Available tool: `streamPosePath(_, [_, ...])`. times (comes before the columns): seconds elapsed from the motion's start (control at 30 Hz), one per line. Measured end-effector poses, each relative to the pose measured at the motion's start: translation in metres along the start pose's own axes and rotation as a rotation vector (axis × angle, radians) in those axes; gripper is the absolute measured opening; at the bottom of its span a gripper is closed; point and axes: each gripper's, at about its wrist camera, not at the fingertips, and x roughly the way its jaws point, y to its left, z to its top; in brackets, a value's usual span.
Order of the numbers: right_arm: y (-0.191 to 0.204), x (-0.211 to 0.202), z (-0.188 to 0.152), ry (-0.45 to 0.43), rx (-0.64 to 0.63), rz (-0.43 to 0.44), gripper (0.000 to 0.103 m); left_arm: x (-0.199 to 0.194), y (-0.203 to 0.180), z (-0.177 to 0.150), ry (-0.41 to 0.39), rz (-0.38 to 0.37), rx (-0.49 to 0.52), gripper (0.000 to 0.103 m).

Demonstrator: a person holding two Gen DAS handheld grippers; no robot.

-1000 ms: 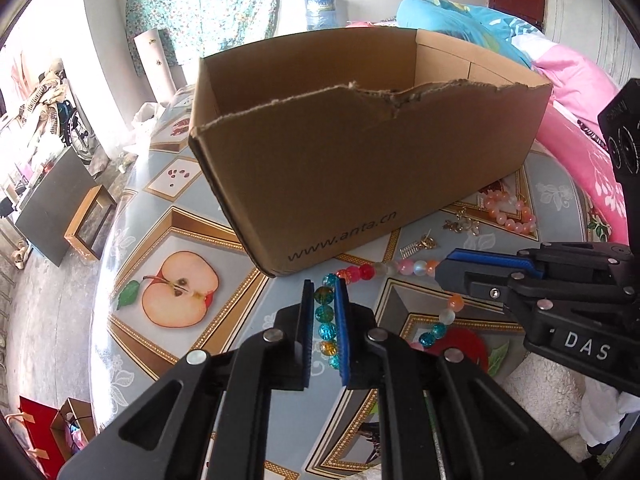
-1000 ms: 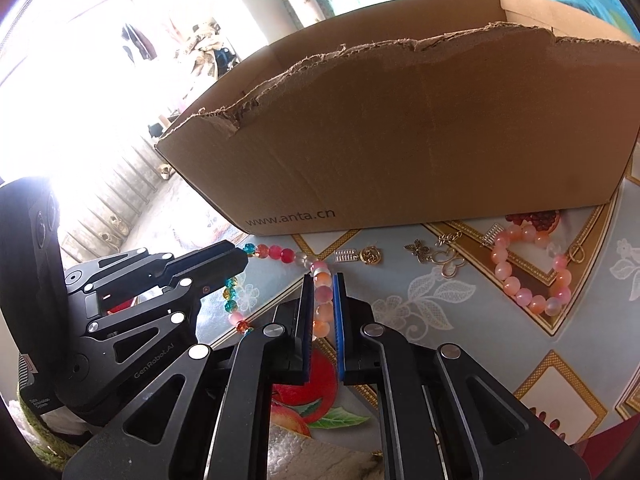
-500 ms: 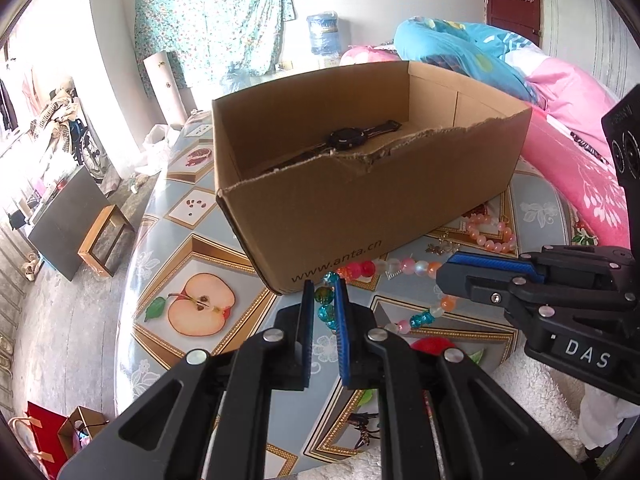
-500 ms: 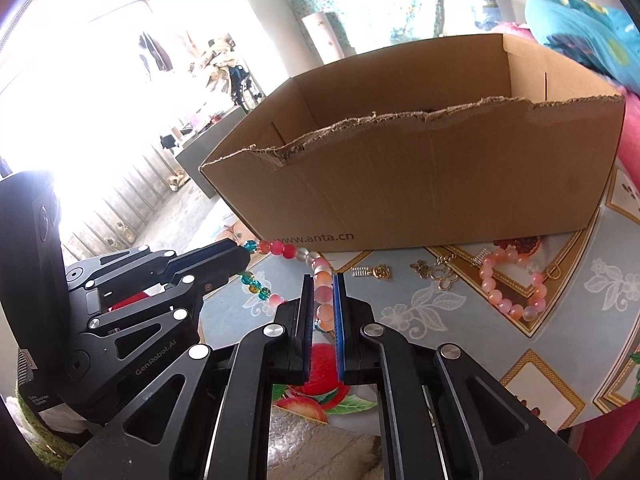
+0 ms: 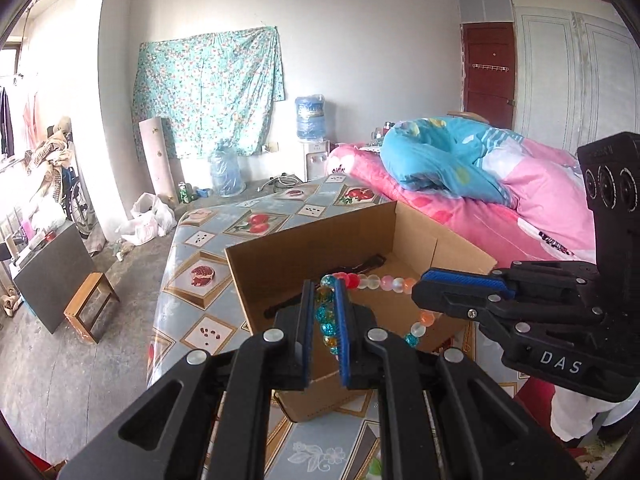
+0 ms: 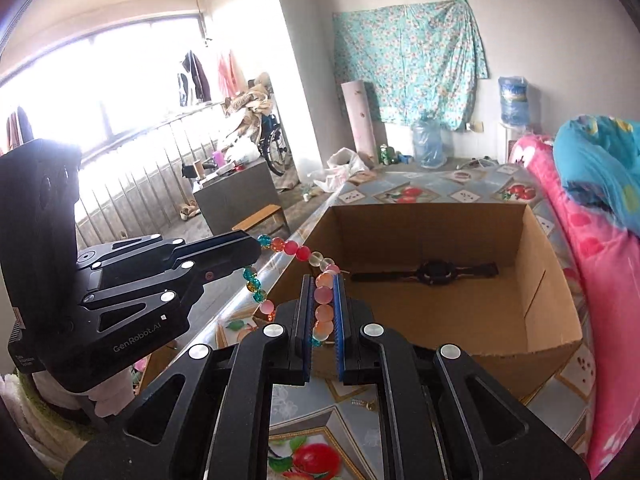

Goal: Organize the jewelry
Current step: 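Lift the bead bracelet with the right gripper and carry it into the box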

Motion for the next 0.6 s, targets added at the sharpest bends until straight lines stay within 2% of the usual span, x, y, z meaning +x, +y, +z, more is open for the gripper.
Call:
streamPosePath(0.17, [-0.022, 0.051, 0.02, 0.091, 0.056, 0.005, 0.007, 0.047, 0.024, 0.015, 0.064, 0.013, -0.031, 0.009])
streamPosePath(0.43, [-0.028, 0.107, 0.004, 0.302, 0.1, -0.003, 0.007, 0.1, 0.04, -0.014, 0.207, 0.009, -0.057, 0.01])
streamPosePath(0.6, [-0.026, 0.119, 0.006, 0.326, 0.093, -0.002, 0.011, 0.114, 0.043, -0.023, 0.237, -0.007, -0.06, 0.01])
